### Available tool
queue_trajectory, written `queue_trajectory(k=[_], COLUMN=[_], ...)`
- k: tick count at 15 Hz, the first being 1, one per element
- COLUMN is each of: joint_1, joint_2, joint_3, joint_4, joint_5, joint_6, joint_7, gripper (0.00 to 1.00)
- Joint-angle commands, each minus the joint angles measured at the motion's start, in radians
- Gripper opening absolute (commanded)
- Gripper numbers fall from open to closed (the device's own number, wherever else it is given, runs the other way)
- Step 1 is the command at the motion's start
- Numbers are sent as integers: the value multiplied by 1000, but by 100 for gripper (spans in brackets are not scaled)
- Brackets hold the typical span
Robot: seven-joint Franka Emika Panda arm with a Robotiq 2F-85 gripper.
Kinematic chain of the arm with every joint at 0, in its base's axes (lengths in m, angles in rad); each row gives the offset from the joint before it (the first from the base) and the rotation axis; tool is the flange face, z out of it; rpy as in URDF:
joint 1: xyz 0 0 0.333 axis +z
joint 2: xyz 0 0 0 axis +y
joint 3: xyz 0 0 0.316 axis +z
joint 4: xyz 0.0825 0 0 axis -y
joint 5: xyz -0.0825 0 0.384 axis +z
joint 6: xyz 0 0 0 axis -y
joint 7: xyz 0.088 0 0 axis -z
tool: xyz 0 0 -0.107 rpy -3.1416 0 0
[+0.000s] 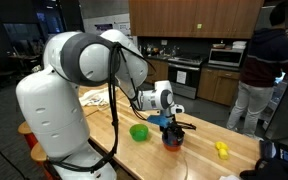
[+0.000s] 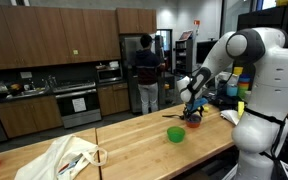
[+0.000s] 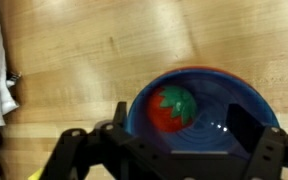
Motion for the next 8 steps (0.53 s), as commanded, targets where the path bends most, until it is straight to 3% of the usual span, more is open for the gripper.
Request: queue_trajectory(k=[1, 8], joint_1=[10, 3], joint_2=[-31, -34], joint_3=[14, 13], joint_4=[48, 68], joint_5=[87, 109], joint_6=[-68, -65], joint_7=[-29, -62], gripper=[100, 100])
